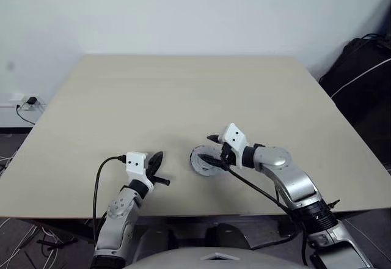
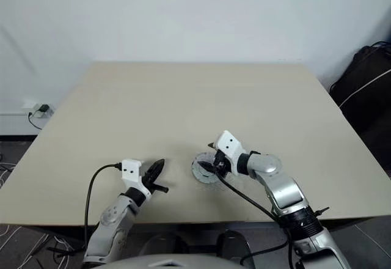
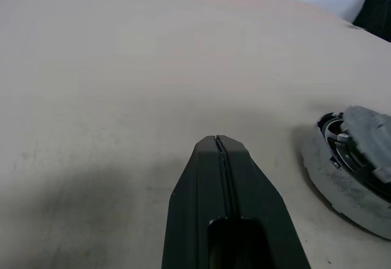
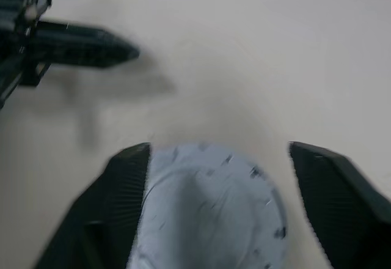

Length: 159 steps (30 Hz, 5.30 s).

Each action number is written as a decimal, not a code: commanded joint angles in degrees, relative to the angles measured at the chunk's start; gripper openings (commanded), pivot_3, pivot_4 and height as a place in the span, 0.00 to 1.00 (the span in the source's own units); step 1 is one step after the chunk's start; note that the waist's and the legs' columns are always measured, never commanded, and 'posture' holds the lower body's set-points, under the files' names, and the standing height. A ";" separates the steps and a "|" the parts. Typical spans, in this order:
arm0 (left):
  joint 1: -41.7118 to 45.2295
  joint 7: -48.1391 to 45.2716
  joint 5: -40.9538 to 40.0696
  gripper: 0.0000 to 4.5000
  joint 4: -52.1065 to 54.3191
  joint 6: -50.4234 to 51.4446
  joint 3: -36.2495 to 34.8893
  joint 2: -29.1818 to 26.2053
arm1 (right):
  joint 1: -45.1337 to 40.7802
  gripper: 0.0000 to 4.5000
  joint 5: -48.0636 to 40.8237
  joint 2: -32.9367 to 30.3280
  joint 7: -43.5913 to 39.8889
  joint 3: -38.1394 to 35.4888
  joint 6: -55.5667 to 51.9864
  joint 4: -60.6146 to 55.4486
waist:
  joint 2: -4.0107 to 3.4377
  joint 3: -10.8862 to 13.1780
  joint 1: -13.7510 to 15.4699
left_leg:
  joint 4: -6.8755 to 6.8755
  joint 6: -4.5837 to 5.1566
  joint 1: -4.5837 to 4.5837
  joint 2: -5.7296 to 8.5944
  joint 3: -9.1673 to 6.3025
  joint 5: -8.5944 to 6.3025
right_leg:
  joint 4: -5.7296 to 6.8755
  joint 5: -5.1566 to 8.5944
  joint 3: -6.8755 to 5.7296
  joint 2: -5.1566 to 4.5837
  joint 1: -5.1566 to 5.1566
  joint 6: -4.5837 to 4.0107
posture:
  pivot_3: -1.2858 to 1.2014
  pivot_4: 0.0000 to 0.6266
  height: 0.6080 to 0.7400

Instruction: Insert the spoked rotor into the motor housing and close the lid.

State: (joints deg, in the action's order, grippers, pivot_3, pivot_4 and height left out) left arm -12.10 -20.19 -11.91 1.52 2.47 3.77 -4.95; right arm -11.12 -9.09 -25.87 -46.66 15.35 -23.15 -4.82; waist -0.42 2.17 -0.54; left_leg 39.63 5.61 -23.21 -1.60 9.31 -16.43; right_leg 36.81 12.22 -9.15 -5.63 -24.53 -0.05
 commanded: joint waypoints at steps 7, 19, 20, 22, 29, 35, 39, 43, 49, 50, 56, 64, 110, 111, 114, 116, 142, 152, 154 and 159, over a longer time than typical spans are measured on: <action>0.54 -0.35 -0.39 0.00 3.23 -0.12 -0.25 -0.60 | -1.58 1.00 -0.37 0.64 -2.34 0.09 2.09 3.23 | 0.00 0.00 -0.03 | 0.01 0.00 0.01 0.00 0.00 0.00 | 0.00 0.00 0.00 0.00 0.01 0.00 | 0.52 0.00 1.00; -0.41 0.46 -0.53 0.00 4.59 0.44 -0.79 -0.67 | -3.09 1.00 -0.16 1.99 -2.58 0.45 3.04 8.67 | -0.02 -0.01 -0.03 | 0.01 -0.01 0.01 0.00 0.01 0.00 | 0.01 -0.01 0.02 -0.01 0.01 -0.01 | 0.52 0.00 1.00; -0.42 0.50 -0.57 0.00 4.63 0.46 -0.86 -0.64 | -3.08 1.00 -0.13 1.99 -2.58 0.50 3.13 8.79 | -0.03 -0.02 -0.04 | 0.01 -0.01 0.01 0.00 0.01 0.00 | 0.01 -0.01 0.02 -0.01 0.01 -0.01 | 0.52 0.00 1.00; -0.38 0.54 -0.55 0.00 4.67 0.54 -0.92 -0.61 | -3.05 1.00 -0.04 1.96 -2.53 0.53 3.30 8.96 | -0.03 -0.02 -0.04 | 0.01 -0.01 0.01 0.00 0.00 0.01 | 0.02 -0.01 0.02 -0.01 0.01 -0.01 | 0.52 0.00 1.00; -0.67 0.69 -0.55 0.00 4.59 0.31 -0.96 -0.30 | -2.18 0.86 0.39 1.89 -1.53 -0.05 4.25 8.93 | -0.03 -0.02 -0.03 | 0.01 -0.01 0.01 0.00 0.01 0.01 | 0.02 -0.01 0.03 -0.01 0.01 -0.01 | 0.52 0.00 1.00; -0.64 0.79 -0.48 0.00 4.51 0.30 -0.76 0.05 | -1.86 0.42 0.76 1.92 -0.59 -0.38 5.10 8.41 | -0.04 -0.03 -0.03 | 0.01 -0.02 0.01 0.00 0.01 0.01 | 0.02 -0.01 0.03 -0.01 0.01 -0.01 | 0.52 0.00 1.00; -0.66 0.74 -0.46 0.00 4.46 0.27 -0.65 0.22 | -1.61 0.28 0.61 1.67 -0.47 -0.57 4.95 7.52 | -0.04 -0.03 -0.04 | 0.01 -0.02 0.01 0.00 0.01 0.01 | 0.02 0.00 0.03 0.00 0.00 -0.01 | 0.52 0.00 1.00; -0.65 0.65 -0.45 0.00 4.29 0.24 -0.59 0.31 | -1.61 0.28 -0.85 1.27 -1.76 -0.98 3.00 6.68 | -0.04 -0.03 -0.03 | 0.01 -0.02 0.02 0.00 0.01 0.01 | 0.02 -0.01 0.04 -0.01 0.01 -0.01 | 0.52 0.00 1.00; -0.67 0.55 -0.54 0.00 4.08 0.30 -0.65 0.30 | -1.48 0.62 -0.76 1.13 -2.24 -0.85 3.07 5.60 | -0.05 -0.03 -0.04 | 0.02 -0.01 0.02 0.00 0.01 0.01 | 0.02 -0.01 0.04 0.00 0.00 -0.01 | 0.52 0.00 1.00; -0.68 0.55 -0.55 0.00 4.12 0.35 -0.67 0.29 | -1.53 0.70 -0.50 1.12 -2.16 -0.74 3.34 5.72 | -0.04 -0.03 -0.03 | 0.01 -0.01 0.01 0.00 0.01 0.01 | 0.02 -0.01 0.04 0.00 0.00 -0.01 | 0.52 0.00 1.00; -0.55 0.63 -0.59 0.00 4.21 0.56 -0.81 0.23 | -2.00 0.99 0.30 0.61 -3.06 0.19 3.78 6.18 | -0.04 -0.03 -0.03 | 0.02 -0.01 0.01 0.00 0.01 0.00 | 0.02 -0.01 0.04 -0.01 0.01 -0.01 | 0.52 0.00 1.00; -0.61 0.82 -0.73 0.00 4.26 0.67 -1.06 0.26 | -1.77 0.99 2.05 0.07 -4.01 1.43 5.66 6.52 | -0.05 -0.03 -0.03 | 0.02 -0.01 0.02 0.00 0.01 0.01 | 0.02 -0.01 0.04 0.00 0.01 -0.01 | 0.52 0.00 1.00; -0.82 0.71 -0.27 0.00 4.16 -0.07 -0.25 -0.02 | -0.58 0.73 0.60 3.78 0.84 -1.36 0.42 5.53 | -0.08 -0.08 -0.05 | 0.06 -0.06 0.07 -0.01 0.02 0.03 | 0.08 -0.02 0.07 0.00 0.04 -0.01 | 0.52 0.00 1.00; -0.84 0.68 -0.20 0.00 4.13 -0.13 -0.18 -0.05 | -0.67 0.73 0.04 4.14 1.12 -1.79 -0.63 5.35 | -0.08 -0.08 -0.05 | 0.06 -0.06 0.07 -0.01 0.03 0.03 | 0.07 -0.02 0.07 0.00 0.04 -0.01 | 0.52 0.00 1.00; -0.99 0.68 -0.04 0.00 4.12 -0.25 -0.02 -0.08 | -0.93 0.73 0.09 4.34 2.07 -2.03 -2.42 5.01 | -0.08 -0.08 -0.05 | 0.06 -0.05 0.07 -0.01 0.03 0.03 | 0.07 -0.02 0.08 0.00 0.04 -0.01 | 0.52 0.00 1.00; -1.09 0.70 -0.03 0.00 4.24 -0.19 0.01 -0.09 | -0.98 0.73 0.80 4.02 2.26 -1.37 -2.64 4.71 | -0.09 -0.09 -0.05 | 0.06 -0.05 0.07 -0.01 0.03 0.03 | 0.07 -0.02 0.08 0.00 0.04 -0.01 | 0.52 0.00 1.00; -0.31 0.57 0.10 0.00 3.65 -0.32 0.43 0.08 | -2.14 0.73 6.51 2.81 4.93 4.53 -10.94 2.18 | -0.18 -0.41 -0.09 | 0.05 -0.03 0.12 -0.02 0.02 0.02 | 0.08 -0.02 0.10 0.00 0.05 -0.01 | 0.52 0.00 1.00; 0.91 -0.29 0.41 0.00 2.81 -0.09 0.81 -0.26 | -3.24 0.73 7.86 1.48 5.63 6.33 -13.09 3.26 | -0.18 -0.48 -0.04 | 0.04 -0.03 0.11 -0.01 0.03 0.01 | 0.05 -0.01 0.09 -0.01 0.06 -0.01 | 0.52 0.00 1.00; 0.99 -0.36 0.39 0.00 2.75 -0.07 0.79 -0.26 | -3.45 0.73 7.93 2.01 6.91 5.98 -14.37 3.77 | -0.19 -0.58 -0.04 | 0.04 -0.03 0.12 -0.01 0.02 0.01 | 0.05 -0.01 0.09 -0.01 0.07 -0.01 | 0.52 0.00 1.00; 1.10 -0.43 0.42 0.00 2.64 0.04 0.90 -0.30 | -3.64 0.73 8.80 2.18 8.53 6.31 -14.70 5.13 | -0.23 -0.77 -0.08 | 0.04 0.10 0.18 -0.02 0.02 -0.07 | 0.07 -0.02 0.09 -0.02 0.11 -0.01 | 0.52 0.00 1.00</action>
State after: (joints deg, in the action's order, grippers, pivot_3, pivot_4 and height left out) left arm -11.95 -20.20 -11.61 2.97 3.21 4.30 -5.18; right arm -14.97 -2.89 -22.68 -39.86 21.15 -37.13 -2.48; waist -0.64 1.40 -0.62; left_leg 39.67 5.72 -23.02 -1.62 9.33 -16.50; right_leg 36.88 12.20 -9.05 -5.65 -24.41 -0.05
